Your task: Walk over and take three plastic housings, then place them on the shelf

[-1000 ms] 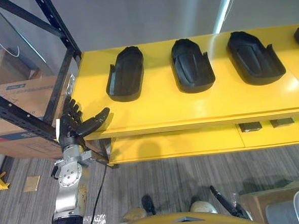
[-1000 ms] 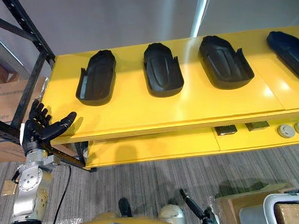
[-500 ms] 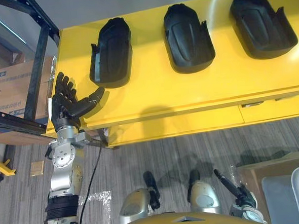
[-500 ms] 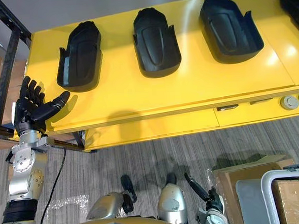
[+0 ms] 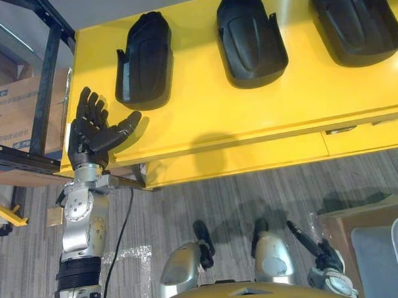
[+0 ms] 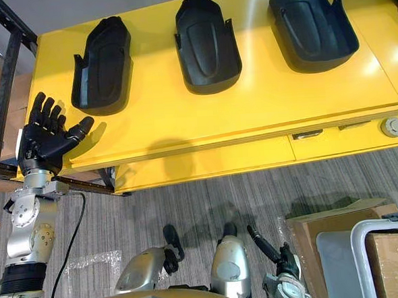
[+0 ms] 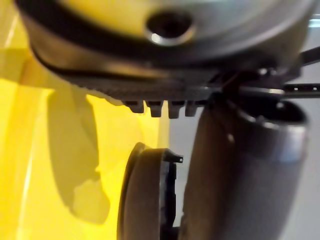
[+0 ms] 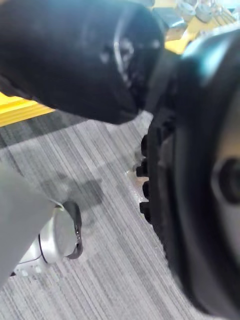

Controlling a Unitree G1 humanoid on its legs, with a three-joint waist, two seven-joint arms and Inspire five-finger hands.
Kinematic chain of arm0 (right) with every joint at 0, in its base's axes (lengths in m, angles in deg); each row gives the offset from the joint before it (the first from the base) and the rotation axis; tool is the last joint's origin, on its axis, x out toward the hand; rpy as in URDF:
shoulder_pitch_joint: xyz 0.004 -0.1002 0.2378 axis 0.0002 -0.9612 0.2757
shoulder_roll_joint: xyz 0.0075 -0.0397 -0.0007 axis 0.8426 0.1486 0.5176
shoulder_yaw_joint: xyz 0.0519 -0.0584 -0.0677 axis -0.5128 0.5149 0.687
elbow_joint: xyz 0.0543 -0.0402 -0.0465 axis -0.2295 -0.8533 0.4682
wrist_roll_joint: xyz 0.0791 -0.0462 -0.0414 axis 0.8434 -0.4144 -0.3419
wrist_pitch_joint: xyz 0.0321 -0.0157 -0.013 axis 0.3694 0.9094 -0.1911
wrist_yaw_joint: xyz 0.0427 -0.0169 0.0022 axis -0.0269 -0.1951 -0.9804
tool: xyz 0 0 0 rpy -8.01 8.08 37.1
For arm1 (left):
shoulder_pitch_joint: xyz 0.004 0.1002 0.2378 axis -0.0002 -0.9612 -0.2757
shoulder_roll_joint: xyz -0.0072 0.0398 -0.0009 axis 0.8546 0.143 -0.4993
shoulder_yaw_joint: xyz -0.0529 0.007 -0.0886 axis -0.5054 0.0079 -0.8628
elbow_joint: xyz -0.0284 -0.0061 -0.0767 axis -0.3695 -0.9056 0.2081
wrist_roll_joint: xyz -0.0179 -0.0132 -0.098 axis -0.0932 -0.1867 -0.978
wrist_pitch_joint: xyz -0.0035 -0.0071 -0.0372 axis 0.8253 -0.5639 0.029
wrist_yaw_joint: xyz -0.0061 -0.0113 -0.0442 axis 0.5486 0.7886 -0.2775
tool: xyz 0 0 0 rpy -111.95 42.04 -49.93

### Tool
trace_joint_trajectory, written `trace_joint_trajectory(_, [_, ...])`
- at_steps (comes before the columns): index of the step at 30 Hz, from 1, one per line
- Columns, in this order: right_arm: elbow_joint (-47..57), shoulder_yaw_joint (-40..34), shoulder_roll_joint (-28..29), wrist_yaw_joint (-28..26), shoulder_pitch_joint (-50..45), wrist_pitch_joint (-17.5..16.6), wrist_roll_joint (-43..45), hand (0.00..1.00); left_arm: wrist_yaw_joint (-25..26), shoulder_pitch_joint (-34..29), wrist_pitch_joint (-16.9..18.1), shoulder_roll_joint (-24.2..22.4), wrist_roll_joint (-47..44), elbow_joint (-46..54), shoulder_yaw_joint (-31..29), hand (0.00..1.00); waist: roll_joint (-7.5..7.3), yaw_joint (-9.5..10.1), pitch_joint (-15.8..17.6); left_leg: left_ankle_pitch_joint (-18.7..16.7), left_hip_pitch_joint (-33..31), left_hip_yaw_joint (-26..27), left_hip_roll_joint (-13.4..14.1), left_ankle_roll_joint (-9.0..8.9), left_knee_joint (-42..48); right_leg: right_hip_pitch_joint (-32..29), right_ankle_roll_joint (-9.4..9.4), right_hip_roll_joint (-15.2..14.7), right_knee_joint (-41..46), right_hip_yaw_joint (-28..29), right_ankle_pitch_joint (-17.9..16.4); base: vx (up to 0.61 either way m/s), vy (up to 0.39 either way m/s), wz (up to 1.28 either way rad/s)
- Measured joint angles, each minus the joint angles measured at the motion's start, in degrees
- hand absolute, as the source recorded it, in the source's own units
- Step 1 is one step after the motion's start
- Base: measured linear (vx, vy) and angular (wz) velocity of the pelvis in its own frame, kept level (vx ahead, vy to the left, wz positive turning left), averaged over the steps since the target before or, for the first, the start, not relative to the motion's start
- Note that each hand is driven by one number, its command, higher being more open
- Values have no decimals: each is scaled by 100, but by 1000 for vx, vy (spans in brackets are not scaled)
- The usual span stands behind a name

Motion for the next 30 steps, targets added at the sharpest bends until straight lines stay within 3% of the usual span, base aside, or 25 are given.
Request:
trace_joint_trajectory(10, [16,-8,6,-5,-19,-1,-1,100,-418,-28,-4,8,-199,1,59,100,9,-14,19,-117,-14,47,36,-1,177,6,5,-10,70,46,-35,-4,-2,-2])
trace_joint_trajectory(30, [19,-33,6,-27,-16,25,-20,100,-602,-19,-136,258,-390,14,169,100,10,-9,17,-123,-6,86,39,-2,188,18,5,-11,69,48,-35,0,0,0])
